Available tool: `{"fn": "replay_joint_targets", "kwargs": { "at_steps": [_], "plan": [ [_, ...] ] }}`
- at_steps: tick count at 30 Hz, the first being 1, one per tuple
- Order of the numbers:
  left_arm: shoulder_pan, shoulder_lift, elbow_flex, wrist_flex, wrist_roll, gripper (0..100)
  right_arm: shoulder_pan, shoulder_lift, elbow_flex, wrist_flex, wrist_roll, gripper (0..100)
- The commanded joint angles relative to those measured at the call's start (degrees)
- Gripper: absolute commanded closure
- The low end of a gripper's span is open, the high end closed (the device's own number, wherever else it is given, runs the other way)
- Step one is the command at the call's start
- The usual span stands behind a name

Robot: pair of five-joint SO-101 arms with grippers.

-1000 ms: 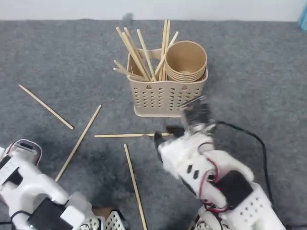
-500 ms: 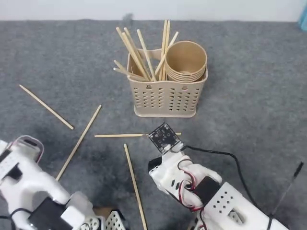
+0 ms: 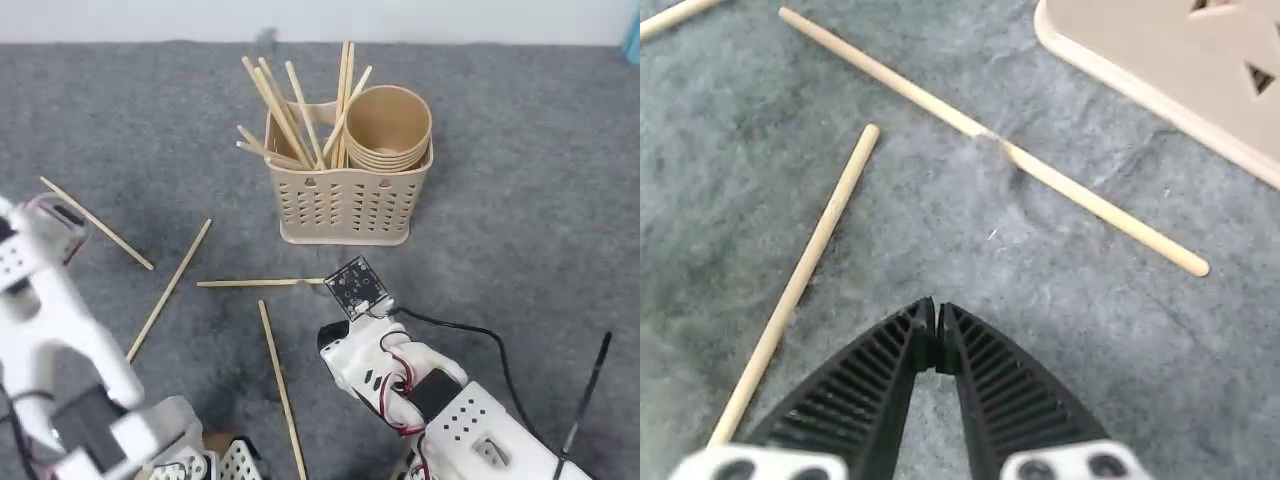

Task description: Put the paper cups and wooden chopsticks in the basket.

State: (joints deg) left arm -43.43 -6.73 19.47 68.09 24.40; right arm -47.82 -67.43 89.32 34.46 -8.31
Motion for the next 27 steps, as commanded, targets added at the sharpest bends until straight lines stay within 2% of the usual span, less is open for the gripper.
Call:
{"fn": "replay_joint_targets", "kwargs": {
  "at_steps": [1, 9, 19, 27],
  "plan": [
    [1.14, 9.93, -11.82, 2.73, 0.88, 81, 0.31, 0.75, -0.35, -1.27, 0.97, 99.1],
    [1.14, 36.75, -42.07, 9.32, 0.88, 81, 0.31, 0.75, -0.35, -1.27, 1.05, 99.1],
    [1.23, 66.64, -81.27, 12.40, 1.23, 81, 0.31, 0.75, -0.35, -1.27, 1.05, 99.1],
    [1.41, 85.36, -102.46, 13.36, 1.23, 81, 0.31, 0.75, -0.35, -1.27, 1.05, 99.2]
  ]
}}
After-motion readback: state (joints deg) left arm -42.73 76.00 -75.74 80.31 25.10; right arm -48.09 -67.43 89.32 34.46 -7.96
